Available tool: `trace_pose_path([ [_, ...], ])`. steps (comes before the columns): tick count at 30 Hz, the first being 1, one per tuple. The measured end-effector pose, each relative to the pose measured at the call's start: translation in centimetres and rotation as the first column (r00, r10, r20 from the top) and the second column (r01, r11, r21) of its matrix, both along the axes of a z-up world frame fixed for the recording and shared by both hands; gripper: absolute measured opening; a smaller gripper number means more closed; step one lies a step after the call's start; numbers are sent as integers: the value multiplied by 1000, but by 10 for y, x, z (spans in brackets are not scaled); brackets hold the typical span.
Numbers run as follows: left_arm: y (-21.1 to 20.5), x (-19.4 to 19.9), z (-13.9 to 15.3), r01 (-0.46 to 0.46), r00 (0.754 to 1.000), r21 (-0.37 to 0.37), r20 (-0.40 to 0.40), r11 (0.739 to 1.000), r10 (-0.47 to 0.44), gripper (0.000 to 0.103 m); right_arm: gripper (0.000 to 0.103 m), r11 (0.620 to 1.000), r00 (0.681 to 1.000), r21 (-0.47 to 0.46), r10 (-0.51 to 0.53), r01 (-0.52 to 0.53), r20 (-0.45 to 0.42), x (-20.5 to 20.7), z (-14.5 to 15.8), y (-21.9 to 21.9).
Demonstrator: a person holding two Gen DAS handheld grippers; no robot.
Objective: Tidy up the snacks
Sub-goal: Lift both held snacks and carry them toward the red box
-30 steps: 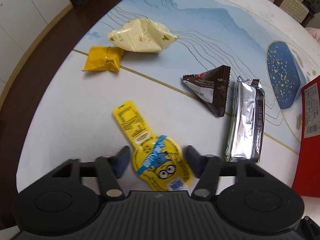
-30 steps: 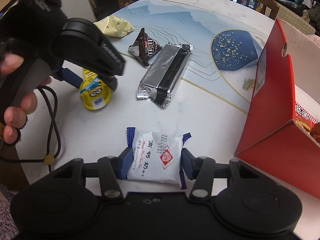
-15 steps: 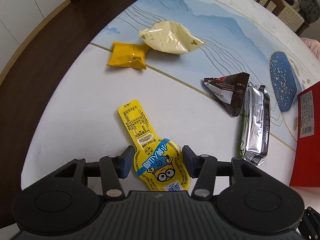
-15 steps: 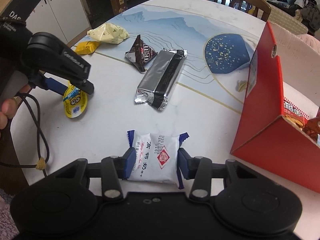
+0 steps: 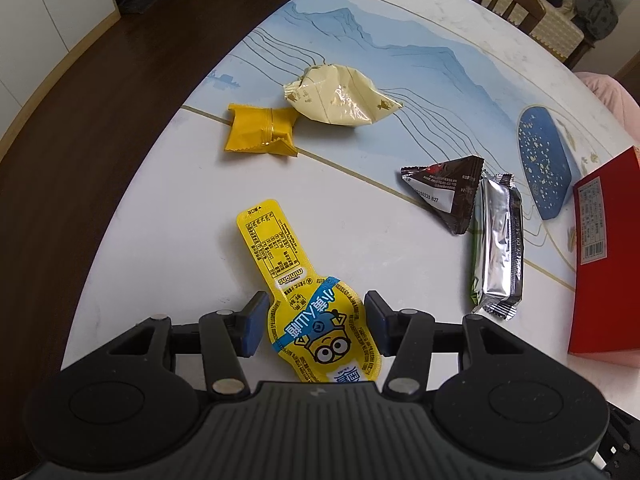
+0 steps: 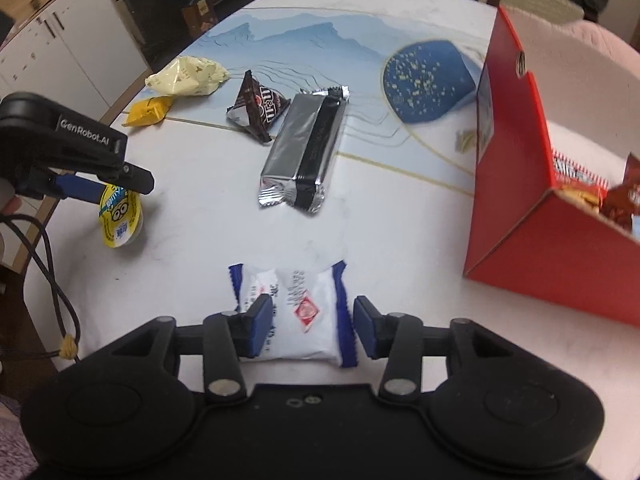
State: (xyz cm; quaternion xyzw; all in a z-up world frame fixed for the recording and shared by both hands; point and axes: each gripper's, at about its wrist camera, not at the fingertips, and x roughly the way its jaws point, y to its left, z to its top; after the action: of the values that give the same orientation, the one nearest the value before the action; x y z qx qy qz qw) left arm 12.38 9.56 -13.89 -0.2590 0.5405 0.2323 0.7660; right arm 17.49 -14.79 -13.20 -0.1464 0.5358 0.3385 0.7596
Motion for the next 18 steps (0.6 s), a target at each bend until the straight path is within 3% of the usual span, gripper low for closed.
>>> trace_pose_path([
  [2, 3, -1, 0, 4, 1000, -4, 1, 1000, -4, 51, 72, 1000, 1000, 13, -8, 8, 0, -3, 0, 2],
  [3, 4, -2, 0, 5, 1000, -5, 1, 1000, -5, 51, 90, 1000, 1000, 14, -20, 20, 4, -4, 0, 3],
  [4, 5, -3, 0, 7, 1000, -5, 1, 1000, -7, 51, 92, 999, 999, 21, -32, 32, 8, -5, -1, 4],
  [11, 12, -6, 0, 24, 1000, -8, 2, 1000, -24, 51, 89, 996, 997, -83, 29, -23, 75, -18, -17, 26],
  [18, 15, -8, -1, 35, 999, -13, 2, 999, -35, 51, 74, 995, 995, -100, 36, -27, 96, -21, -21, 30],
])
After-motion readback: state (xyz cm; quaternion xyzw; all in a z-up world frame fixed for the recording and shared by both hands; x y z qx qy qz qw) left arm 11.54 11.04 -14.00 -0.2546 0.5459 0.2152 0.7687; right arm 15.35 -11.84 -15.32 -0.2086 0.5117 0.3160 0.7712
